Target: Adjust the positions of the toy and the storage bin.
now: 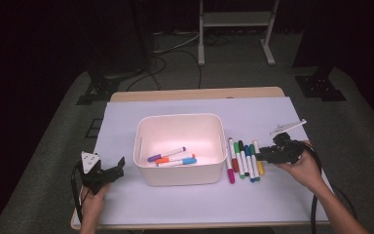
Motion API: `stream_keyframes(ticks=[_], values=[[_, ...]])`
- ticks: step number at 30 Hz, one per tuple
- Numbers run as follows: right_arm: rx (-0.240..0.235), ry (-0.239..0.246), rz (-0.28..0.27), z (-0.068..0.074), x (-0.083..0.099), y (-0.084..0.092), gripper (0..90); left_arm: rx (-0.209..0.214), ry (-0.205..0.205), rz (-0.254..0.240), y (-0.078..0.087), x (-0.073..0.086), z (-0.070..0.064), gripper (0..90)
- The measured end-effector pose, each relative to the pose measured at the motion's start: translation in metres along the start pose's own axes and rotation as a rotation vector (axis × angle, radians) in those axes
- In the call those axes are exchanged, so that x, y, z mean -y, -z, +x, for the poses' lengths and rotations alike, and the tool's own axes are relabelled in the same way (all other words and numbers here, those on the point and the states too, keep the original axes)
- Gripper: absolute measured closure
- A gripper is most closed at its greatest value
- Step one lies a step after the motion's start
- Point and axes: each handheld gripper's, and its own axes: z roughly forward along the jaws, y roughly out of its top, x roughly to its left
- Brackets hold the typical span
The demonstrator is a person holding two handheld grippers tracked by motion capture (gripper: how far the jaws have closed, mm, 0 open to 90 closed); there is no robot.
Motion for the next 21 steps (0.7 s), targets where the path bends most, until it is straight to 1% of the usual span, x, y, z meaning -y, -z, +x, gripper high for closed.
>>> stream_keyframes(ticks=[1,6,9,13,15,16,17,18,21], values=[[0.0,0.0,0.0,0.0,0.0,0.0,62.0,0.0,0.0,0.0,0.0,0.0,0.0,0.0],[0.051,-0.041,0.023,-0.009,0.005,-0.015,61.9,0.001,-0.003,-0.001,0.0,0.0,0.0,0.0],[0.087,-0.048,0.041,-0.012,0.006,-0.023,62.0,0.001,0.0,0.0,0.0,0.0,0.0,0.0],[0.115,-0.067,0.053,-0.015,0.007,-0.03,62.4,0.002,0.001,0.0,0.0,0.0,0.0,0.0],[0.129,-0.064,0.063,-0.017,0.008,-0.033,62.6,0.003,0.001,0.0,0.0,0.0,0.0,0.0],[0.15,-0.064,0.077,-0.019,0.011,-0.034,62.5,0.002,0.0,-0.001,0.0,0.0,0.0,0.0],[0.16,-0.064,0.08,-0.02,0.012,-0.033,62.4,0.003,-0.002,-0.001,0.0,0.0,0.0,0.0],[0.16,-0.064,0.08,-0.02,0.012,-0.033,62.4,0.003,-0.003,0.0,0.0,0.0,0.0,0.0],[0.189,-0.075,0.08,-0.022,0.019,-0.029,62.9,0.002,0.0,0.002,0.0,0.0,0.0,0.0]])
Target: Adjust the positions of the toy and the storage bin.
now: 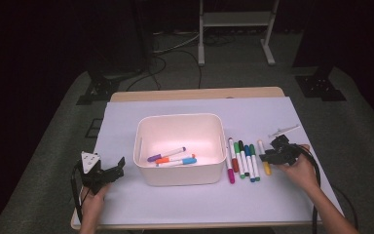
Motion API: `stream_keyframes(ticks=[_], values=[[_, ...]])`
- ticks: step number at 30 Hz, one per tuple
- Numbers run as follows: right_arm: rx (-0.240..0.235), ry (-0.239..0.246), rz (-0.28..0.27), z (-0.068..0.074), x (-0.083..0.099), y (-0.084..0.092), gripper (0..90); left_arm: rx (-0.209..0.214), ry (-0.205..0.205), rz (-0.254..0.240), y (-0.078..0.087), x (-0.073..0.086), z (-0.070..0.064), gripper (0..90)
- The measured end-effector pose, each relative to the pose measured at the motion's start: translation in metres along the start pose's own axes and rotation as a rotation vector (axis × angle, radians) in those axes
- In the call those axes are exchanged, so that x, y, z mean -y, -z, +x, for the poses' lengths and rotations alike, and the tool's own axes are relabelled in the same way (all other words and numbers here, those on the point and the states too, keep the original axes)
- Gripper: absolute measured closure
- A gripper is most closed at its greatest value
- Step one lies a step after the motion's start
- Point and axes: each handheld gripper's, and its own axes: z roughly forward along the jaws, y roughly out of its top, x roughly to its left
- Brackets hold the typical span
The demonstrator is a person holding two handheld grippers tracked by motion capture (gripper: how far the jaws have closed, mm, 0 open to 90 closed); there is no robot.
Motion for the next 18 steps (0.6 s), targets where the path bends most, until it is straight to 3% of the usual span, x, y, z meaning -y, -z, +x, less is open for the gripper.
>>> stream_keyframes(ticks=[5,8,12,18], values=[[0.074,-0.003,0.01,-0.008,0.014,0.006,68.3,0.0,0.0,-0.002,0.0,0.0,0.0,0.0],[0.068,-0.027,-0.008,-0.014,0.022,0.01,74.6,-0.001,0.001,-0.001,0.0,0.0,0.0,0.0],[0.059,-0.042,-0.017,-0.018,0.027,0.013,75.6,-0.001,0.001,-0.002,0.0,0.0,0.0,0.0],[-0.025,-0.092,-0.011,-0.025,0.031,0.019,75.7,-0.001,0.001,-0.001,0.0,0.0,0.0,0.0]])
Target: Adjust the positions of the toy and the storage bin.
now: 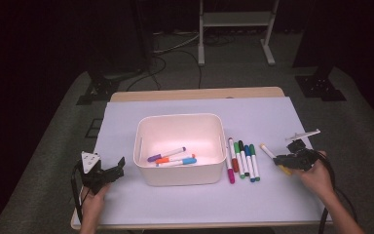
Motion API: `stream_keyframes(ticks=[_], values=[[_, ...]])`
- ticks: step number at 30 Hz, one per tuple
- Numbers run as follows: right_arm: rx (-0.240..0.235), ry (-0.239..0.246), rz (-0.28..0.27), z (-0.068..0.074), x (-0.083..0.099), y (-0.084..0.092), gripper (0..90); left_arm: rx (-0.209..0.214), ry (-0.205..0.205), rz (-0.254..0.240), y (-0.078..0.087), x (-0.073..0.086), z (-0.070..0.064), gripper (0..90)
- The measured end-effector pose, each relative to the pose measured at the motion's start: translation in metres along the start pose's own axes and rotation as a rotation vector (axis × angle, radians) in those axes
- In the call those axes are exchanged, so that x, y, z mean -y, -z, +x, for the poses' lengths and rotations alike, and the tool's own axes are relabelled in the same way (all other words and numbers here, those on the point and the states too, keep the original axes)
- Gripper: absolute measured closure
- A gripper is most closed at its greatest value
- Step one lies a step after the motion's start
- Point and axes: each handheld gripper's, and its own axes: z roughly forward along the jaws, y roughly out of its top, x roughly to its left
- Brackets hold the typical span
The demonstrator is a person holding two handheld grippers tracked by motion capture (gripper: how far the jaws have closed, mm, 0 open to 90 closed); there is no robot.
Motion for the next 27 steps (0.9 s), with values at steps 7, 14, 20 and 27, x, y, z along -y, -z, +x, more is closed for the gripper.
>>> stream_keyframes(ticks=[7,14,20,27], values=[[-0.087,-0.01,-0.059,0.007,-0.001,0.022,75.7,0.0,0.0,0.001,0.0,0.0,0.0,0.0],[-0.143,0.053,-0.125,0.029,-0.017,0.052,75.7,0.0,-0.004,0.002,0.0,0.0,0.0,0.0],[-0.195,0.116,-0.173,0.052,-0.039,0.076,75.7,0.001,-0.005,0.002,0.0,0.0,0.0,0.0],[-0.256,0.213,-0.211,0.087,-0.073,0.098,75.7,0.002,-0.006,0.001,0.0,0.0,0.0,0.0]])
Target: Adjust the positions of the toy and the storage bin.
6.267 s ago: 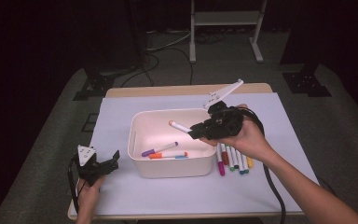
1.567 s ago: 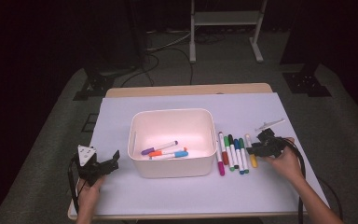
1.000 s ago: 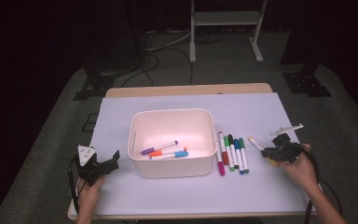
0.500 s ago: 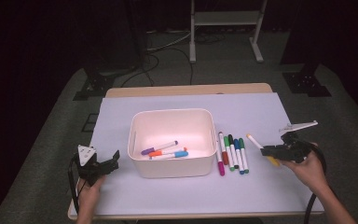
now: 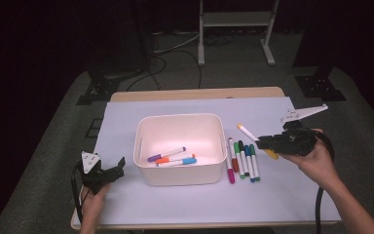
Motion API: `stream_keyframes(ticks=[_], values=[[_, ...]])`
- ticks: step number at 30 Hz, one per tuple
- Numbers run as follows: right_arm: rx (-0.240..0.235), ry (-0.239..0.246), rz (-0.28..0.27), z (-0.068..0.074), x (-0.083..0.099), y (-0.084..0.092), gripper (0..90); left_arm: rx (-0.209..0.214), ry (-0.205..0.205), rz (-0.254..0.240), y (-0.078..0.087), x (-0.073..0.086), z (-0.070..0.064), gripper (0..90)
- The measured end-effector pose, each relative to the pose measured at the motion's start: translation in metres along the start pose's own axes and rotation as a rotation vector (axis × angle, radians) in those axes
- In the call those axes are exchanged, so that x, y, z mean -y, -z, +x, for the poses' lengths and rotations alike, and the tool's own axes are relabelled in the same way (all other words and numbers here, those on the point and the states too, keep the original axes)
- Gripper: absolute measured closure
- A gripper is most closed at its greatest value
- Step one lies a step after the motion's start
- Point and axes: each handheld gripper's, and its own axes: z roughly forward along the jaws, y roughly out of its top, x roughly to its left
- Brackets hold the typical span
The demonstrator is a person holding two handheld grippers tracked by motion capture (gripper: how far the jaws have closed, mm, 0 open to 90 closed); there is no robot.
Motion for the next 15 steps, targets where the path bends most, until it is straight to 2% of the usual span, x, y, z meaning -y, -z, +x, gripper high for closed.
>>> stream_keyframes(ticks=[1,2,3,11,15], values=[[0.0,0.0,0.0,0.0,0.0,0.0,75.7,0.0,0.0,0.0,0.0,0.0,0.0,0.0],[-0.016,0.028,0.003,0.008,-0.01,-0.002,75.7,0.0,0.001,0.001,0.0,0.0,0.0,0.0],[-0.016,0.028,0.003,0.008,-0.01,-0.002,75.7,0.0,0.001,0.001,0.0,0.0,0.0,0.0],[-0.072,0.131,0.019,0.041,-0.049,-0.012,75.7,0.001,0.002,-0.001,0.0,0.0,0.0,0.0],[-0.129,0.171,0.023,0.056,-0.066,-0.02,75.6,0.001,0.002,-0.004,0.0,0.0,0.0,0.0]])
